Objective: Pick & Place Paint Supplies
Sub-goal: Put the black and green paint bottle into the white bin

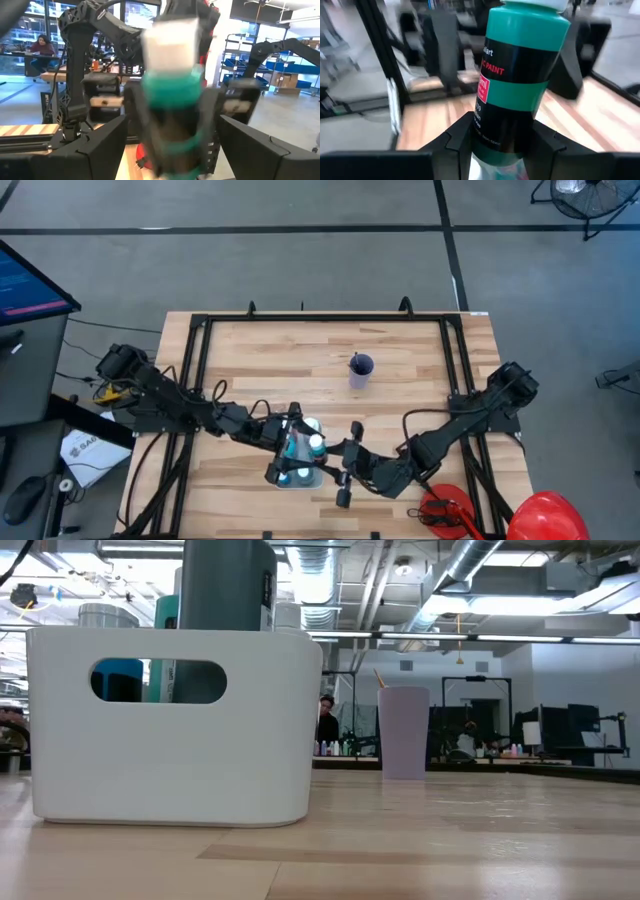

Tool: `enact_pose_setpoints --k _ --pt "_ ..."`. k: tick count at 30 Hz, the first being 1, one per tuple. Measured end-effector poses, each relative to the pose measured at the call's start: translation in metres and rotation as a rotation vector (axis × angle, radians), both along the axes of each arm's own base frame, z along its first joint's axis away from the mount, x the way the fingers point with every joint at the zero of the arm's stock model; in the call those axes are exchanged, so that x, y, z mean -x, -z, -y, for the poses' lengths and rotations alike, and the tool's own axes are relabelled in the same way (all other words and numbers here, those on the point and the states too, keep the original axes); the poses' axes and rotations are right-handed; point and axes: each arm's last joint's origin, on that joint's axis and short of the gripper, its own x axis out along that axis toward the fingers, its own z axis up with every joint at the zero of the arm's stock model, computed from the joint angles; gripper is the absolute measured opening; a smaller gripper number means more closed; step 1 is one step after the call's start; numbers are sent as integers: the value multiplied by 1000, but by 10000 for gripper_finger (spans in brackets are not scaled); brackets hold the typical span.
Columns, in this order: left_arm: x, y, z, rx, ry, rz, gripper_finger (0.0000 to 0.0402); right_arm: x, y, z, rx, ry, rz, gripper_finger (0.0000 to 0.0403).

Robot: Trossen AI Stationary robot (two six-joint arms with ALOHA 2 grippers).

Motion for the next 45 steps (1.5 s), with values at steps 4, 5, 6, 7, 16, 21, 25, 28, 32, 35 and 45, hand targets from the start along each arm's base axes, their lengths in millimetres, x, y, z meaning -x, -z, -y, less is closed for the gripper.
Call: enact_pose_setpoints --k 4,5,6,7,16,21,25,28,32,35,45 --pt "0 0 1 0 3 0 296 -4 -1 0 11 -10 25 123" --pt "0 0 1 0 4 0 296 -5 -2 0 6 -17 33 123" --pt "0 0 1 0 4 0 296 -6 -3 1 1 -17 40 123" --pt "1 0 1 1 4 1 296 -6 -4 2 0 -15 42 123" --pt "1 -1 1 6 4 8 296 -9 -2 6 -22 -13 33 123" --pt "1 -1 1 8 2 8 296 -10 -2 6 -46 -37 28 123" --pt "1 -1 1 6 -1 8 296 -12 2 7 -42 -33 22 123" --pt "1 -1 1 6 -2 8 296 -17 5 9 -49 -21 24 123" --pt "1 -1 1 9 -4 7 273 -23 16 11 -38 -6 -4 123" --pt "1 -1 1 9 -5 7 240 -25 14 14 -43 4 6 123" --pt "1 0 1 7 -3 -2 140 -24 8 11 8 11 51 123"
